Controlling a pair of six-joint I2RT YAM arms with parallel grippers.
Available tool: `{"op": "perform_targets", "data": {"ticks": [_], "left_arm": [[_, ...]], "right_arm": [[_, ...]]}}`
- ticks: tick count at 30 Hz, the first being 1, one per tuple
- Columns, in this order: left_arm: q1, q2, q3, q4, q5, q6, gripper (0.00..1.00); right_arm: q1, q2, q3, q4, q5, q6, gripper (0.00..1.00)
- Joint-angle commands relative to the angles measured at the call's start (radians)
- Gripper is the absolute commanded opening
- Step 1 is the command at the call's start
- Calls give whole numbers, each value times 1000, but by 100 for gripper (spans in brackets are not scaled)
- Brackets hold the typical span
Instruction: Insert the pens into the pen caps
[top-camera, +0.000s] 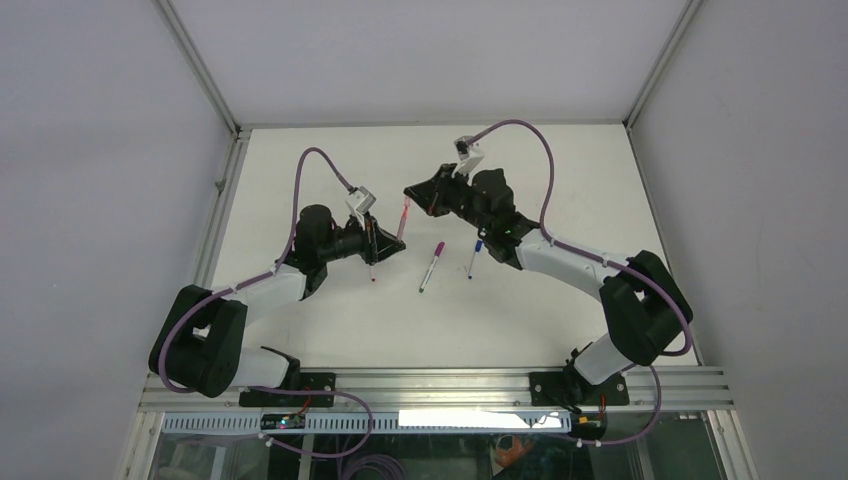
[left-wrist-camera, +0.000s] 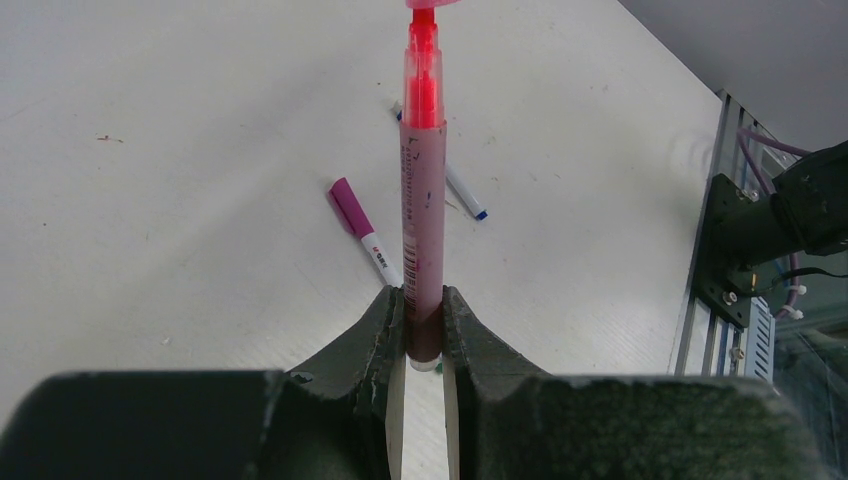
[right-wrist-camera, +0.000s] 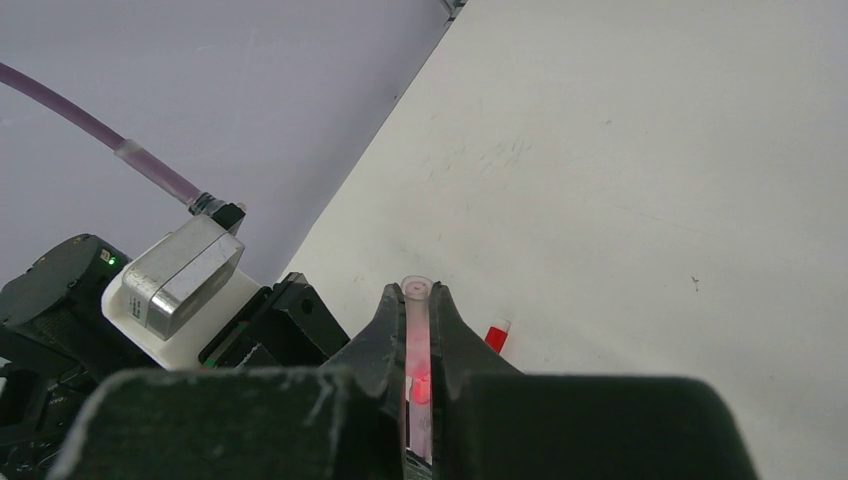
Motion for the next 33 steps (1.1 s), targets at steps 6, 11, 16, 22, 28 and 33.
{"op": "perform_targets", "data": {"ticks": [6,11,16,22,28,33], "left_arm": [[14,-35,-14,66,19,9,0],[15,-35,-16,67,18,7,0],[18,-47,-21,66,-3,7,0],[20,-37,-6,67,4,6,0],[20,-63,24,35,0,17,0],[20,-99,47,14,-12,22,0]], "right_arm": [[25,-9,15,52,-19,7,0],[29,-15,4,37,-28,6,0],[44,-33,-30,30,-30,12,0],[58,-59,-68,5,-25,10,0],[71,-76,-76,-18,-28,-2,0],[85,-95,-99,-22,-20,-3,0]]}}
